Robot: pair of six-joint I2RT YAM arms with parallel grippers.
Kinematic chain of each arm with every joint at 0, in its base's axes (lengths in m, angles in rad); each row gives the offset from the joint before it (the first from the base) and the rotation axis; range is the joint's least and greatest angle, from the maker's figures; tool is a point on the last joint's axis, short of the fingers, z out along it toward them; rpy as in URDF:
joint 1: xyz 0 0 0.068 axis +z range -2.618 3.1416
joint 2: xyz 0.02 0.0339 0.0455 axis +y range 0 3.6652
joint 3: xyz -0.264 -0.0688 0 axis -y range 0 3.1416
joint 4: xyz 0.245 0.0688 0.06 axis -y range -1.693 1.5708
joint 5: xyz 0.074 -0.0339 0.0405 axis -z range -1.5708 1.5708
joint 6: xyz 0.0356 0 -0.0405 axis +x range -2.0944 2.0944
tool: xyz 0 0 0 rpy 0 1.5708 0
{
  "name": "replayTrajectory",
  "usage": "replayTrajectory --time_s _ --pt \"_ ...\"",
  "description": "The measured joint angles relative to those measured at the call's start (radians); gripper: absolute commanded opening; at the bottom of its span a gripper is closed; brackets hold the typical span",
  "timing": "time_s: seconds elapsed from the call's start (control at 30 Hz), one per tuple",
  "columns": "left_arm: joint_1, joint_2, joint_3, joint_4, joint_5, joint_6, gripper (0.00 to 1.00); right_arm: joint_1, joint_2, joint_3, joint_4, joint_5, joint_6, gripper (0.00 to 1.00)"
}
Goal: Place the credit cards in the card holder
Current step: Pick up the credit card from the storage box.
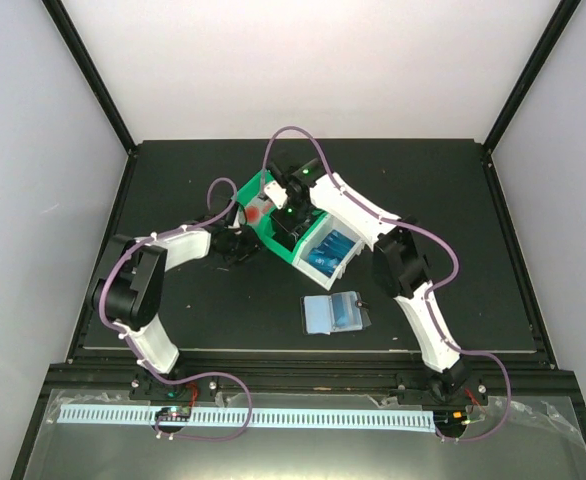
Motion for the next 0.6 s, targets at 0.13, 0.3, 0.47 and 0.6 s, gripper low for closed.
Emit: replayTrajectory --time_s 0.13,0.3,0.47,0.6 --pt "0.0 -0.042 -0.003 0.002 -0.002 0.014 0.51 -0.007 -0.028 0.0 0.008 0.023 0.021 0.01" --pt "0.0 -0.105 -0.003 0.007 0.0 0.025 0.6 -0.012 -0.06 0.002 0.011 0.071 0.09 0.01" --pt "0.0 -0.135 -0.003 0.04 0.034 0.031 0.7 -0.029 -0.063 0.009 0.01 0.098 0.214 0.01" --pt "0.0 -0.135 -0.003 0.082 0.101 0.021 0.73 -0.08 -0.083 -0.027 0.029 0.054 0.353 0.01"
